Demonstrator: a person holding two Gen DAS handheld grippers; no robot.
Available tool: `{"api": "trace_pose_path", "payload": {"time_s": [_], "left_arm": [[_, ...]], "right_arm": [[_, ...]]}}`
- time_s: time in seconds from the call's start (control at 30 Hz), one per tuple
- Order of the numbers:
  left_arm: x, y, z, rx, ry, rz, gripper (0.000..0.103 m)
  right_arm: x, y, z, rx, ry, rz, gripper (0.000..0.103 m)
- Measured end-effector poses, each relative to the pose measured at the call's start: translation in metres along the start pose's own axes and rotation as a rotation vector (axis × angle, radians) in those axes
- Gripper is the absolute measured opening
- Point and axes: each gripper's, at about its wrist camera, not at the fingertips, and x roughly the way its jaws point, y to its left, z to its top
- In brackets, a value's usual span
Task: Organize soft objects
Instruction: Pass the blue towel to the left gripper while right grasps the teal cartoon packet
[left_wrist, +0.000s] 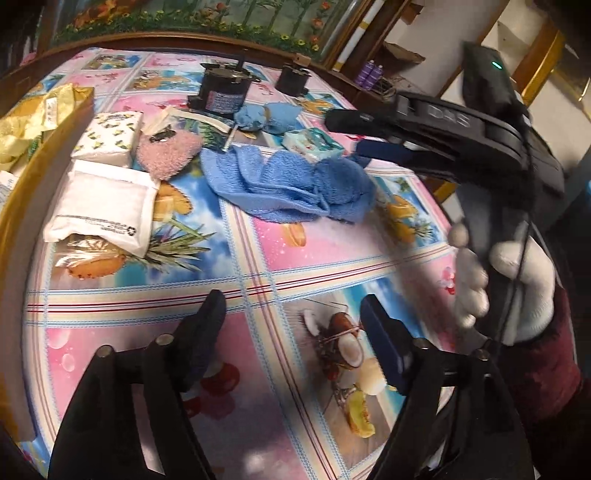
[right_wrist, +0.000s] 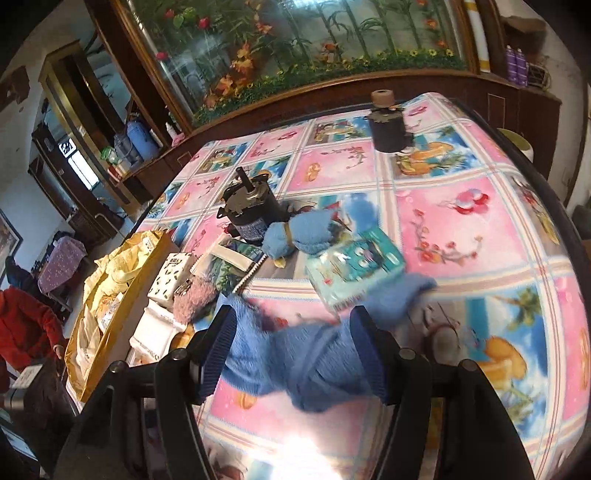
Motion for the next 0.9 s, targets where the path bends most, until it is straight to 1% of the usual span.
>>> {"api": "trace_pose_path", "payload": {"time_s": [0.1,0.13,0.2,0.23,0.3,0.33,0.4,0.43,0.47,0.53,0.57,0.67,0.7,0.73,0.8,0.9], "left_arm": [[0.0,-0.001,0.0,0.004,0.003,-0.021,0.082],[0.001,-0.002,0.0,0.01,0.008,-0.038,0.082],[0.001,-0.003,-0.001,0.014,0.009,-0.054,0.082],[0.0,-0.004,-0.002,0.013,0.008,-0.06,0.082],[-0.001,-0.003,-0.003,0.006,0.005,-0.073,0.082],[-0.001,-0.002,-0.003,0.002,0.003,-0.078,0.082],[-0.002,-0.002,-0.003,-0.001,0.001,-0.082,0.082],[-0.001,-0.003,-0.004,0.0,0.001,-0.081,0.082],[-0.002,-0.003,-0.005,0.002,0.001,-0.079,0.082],[-0.002,-0.004,-0.005,0.008,0.002,-0.077,0.082],[-0.002,-0.005,-0.006,0.01,0.002,-0.075,0.082],[-0.002,-0.007,-0.007,0.018,0.003,-0.066,0.082],[-0.002,-0.008,-0.008,0.021,0.004,-0.065,0.082],[-0.002,-0.008,-0.007,0.021,0.004,-0.065,0.082],[-0.002,-0.009,-0.008,0.023,0.002,-0.059,0.082],[-0.001,-0.009,-0.007,0.027,0.001,-0.051,0.082]], "right_arm": [[0.025,0.02,0.009,-0.053,0.074,0.009,0.064],[0.034,0.025,0.011,-0.064,0.105,0.011,0.064],[0.056,0.03,0.012,-0.06,0.207,0.025,0.064],[0.064,0.029,0.009,-0.03,0.256,0.056,0.064],[0.063,0.028,0.0,0.029,0.299,0.17,0.064],[0.06,0.029,-0.004,0.056,0.326,0.25,0.065],[0.05,0.028,-0.014,0.113,0.386,0.448,0.065],[0.041,0.026,-0.017,0.125,0.378,0.499,0.065],[0.029,0.023,-0.018,0.12,0.346,0.506,0.065],[0.005,0.013,-0.015,0.091,0.261,0.442,0.065],[-0.005,0.006,-0.012,0.076,0.218,0.382,0.065],[-0.021,-0.021,0.002,0.069,0.102,0.142,0.066],[-0.021,-0.03,0.008,0.075,0.074,0.084,0.066],[-0.019,-0.041,0.013,0.089,0.057,0.044,0.067],[-0.009,-0.06,0.021,0.138,0.054,0.024,0.067],[0.011,-0.073,0.029,0.185,0.077,0.027,0.067]]}}
